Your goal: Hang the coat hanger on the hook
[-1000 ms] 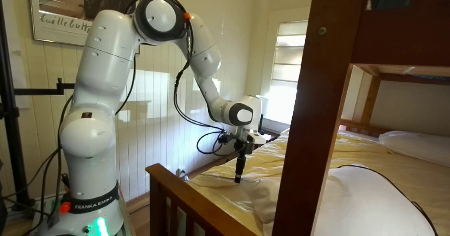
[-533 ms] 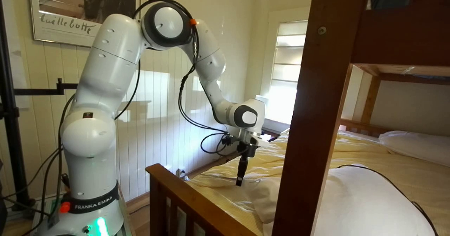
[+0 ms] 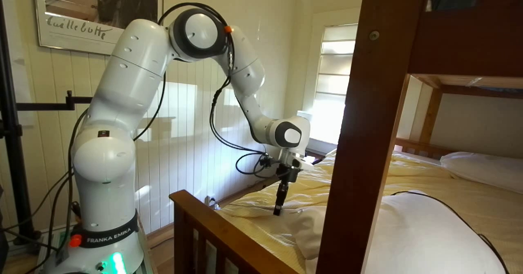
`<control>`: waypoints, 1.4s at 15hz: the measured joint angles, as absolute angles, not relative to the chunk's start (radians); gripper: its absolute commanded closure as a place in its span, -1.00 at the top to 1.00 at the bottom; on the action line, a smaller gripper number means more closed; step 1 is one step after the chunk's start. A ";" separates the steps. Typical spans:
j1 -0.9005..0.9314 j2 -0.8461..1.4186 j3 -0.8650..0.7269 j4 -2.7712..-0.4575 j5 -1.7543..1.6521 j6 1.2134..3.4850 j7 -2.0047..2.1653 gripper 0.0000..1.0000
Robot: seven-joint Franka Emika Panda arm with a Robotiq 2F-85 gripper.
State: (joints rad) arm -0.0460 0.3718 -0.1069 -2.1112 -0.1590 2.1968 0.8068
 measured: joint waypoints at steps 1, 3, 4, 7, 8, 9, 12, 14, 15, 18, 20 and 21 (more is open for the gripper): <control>-0.039 0.372 -0.106 -2.107 -0.157 2.191 0.805 -0.94; -0.021 0.369 -0.103 -2.102 -0.152 2.183 0.804 -0.90; -0.013 0.366 -0.103 -2.101 -0.151 2.179 0.803 -0.89; 0.007 0.352 -0.100 -2.100 -0.150 2.171 0.802 -0.89; 0.012 0.348 -0.099 -2.100 -0.150 2.169 0.798 -0.89; 0.016 0.343 -0.098 -2.100 -0.150 2.168 0.789 -0.89; 0.035 0.299 -0.091 -2.102 -0.181 2.124 0.713 -0.89; 0.053 0.232 -0.085 -2.113 -0.222 2.044 0.664 -0.89; 0.060 0.189 -0.079 -2.123 -0.246 1.987 0.639 -0.89; 0.073 0.065 -0.054 -2.148 -0.327 1.783 0.572 -0.89; 0.072 0.005 -0.036 -2.158 -0.393 1.674 0.527 -0.89; 0.072 -0.017 -0.028 -2.164 -0.433 1.645 0.501 -0.89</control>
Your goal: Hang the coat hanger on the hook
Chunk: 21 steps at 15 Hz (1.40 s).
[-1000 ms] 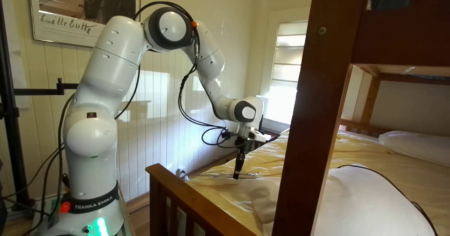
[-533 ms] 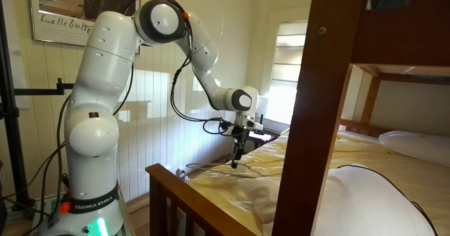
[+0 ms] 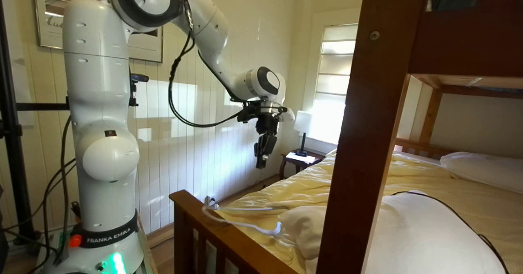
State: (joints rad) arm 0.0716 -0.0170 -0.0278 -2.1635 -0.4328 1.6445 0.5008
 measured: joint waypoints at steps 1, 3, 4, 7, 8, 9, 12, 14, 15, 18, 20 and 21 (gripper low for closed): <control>0.071 -0.034 -0.021 -2.171 -0.474 1.637 0.474 -0.89; 0.068 -0.055 -0.012 -2.181 -0.545 1.644 0.439 -0.89; 0.066 -0.062 -0.012 -2.186 -0.555 1.663 0.426 -0.08; 0.048 -0.065 -0.014 -2.212 -0.544 1.791 0.400 0.20; 0.038 -0.064 -0.016 -2.226 -0.526 1.846 0.384 0.33; 0.028 -0.061 -0.019 -2.241 -0.495 1.904 0.366 0.46; 0.002 -0.033 -0.033 -2.277 -0.378 2.045 0.325 0.90; -0.011 0.008 -0.036 -2.285 -0.336 2.100 0.331 1.00; -0.015 0.033 -0.037 -2.285 -0.327 2.122 0.346 1.00; -0.013 0.117 -0.037 -2.280 -0.325 2.155 0.414 1.00; -0.005 0.178 -0.036 -2.265 -0.325 2.156 0.447 1.00; 0.001 0.206 -0.036 -2.255 -0.325 2.152 0.467 1.00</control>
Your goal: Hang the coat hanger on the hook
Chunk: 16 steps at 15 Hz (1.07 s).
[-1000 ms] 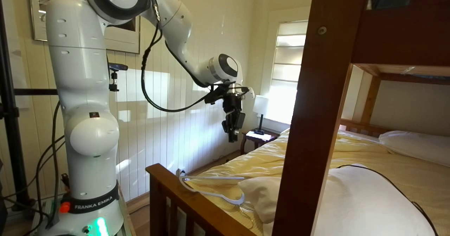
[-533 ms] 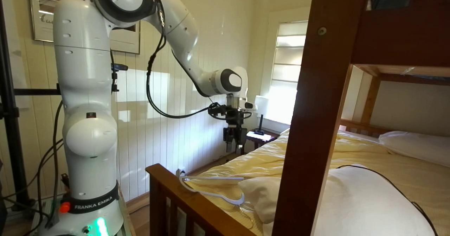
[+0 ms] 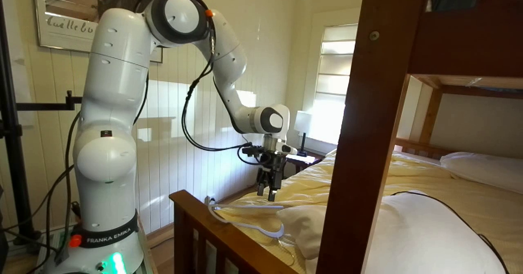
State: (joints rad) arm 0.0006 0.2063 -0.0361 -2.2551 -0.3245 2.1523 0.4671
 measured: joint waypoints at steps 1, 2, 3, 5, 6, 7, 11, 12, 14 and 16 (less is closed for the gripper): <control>0.008 0.234 -0.036 -2.242 -0.325 2.145 0.488 1.00; 0.016 0.258 -0.036 -2.229 -0.324 2.135 0.505 1.00; 0.024 0.281 -0.036 -2.214 -0.321 2.120 0.515 1.00; 0.036 0.321 -0.036 -2.183 -0.306 2.094 0.516 0.74; 0.040 0.339 -0.036 -2.166 -0.297 2.079 0.515 0.48; 0.042 0.355 -0.036 -2.149 -0.290 2.062 0.515 0.43; 0.045 0.412 -0.040 -2.081 -0.262 1.975 0.515 -0.13; 0.045 0.424 -0.042 -2.066 -0.255 1.959 0.515 -0.29; 0.045 0.441 -0.046 -2.042 -0.243 1.937 0.515 -0.54; 0.045 0.454 -0.048 -2.022 -0.233 1.921 0.515 -0.83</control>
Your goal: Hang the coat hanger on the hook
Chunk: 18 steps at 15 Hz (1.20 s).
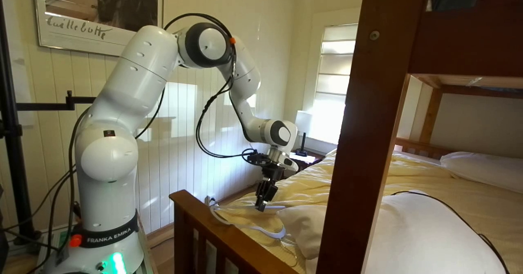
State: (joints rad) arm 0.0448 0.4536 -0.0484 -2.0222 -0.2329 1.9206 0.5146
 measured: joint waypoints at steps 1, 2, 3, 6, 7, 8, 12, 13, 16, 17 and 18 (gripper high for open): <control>0.045 0.458 -0.049 -2.013 -0.228 1.914 0.515 -0.99; 0.045 0.463 -0.050 -2.006 -0.225 1.909 0.515 -0.99; 0.045 0.465 -0.050 -2.000 -0.223 1.907 0.514 -1.00; 0.065 0.457 -0.045 -1.981 -0.222 1.904 0.513 -0.97; 0.081 0.444 -0.039 -1.976 -0.223 1.904 0.512 -0.98; 0.102 0.424 -0.031 -1.974 -0.224 1.903 0.512 -1.00; 0.191 0.300 0.024 -1.973 -0.252 1.869 0.473 -0.98; 0.207 0.271 0.040 -1.973 -0.266 1.843 0.452 -0.98; 0.238 0.213 0.076 -1.973 -0.353 1.751 0.406 -0.98; 0.244 0.203 0.082 -1.974 -0.396 1.719 0.402 -0.98; 0.247 0.196 0.085 -1.974 -0.445 1.685 0.402 -0.98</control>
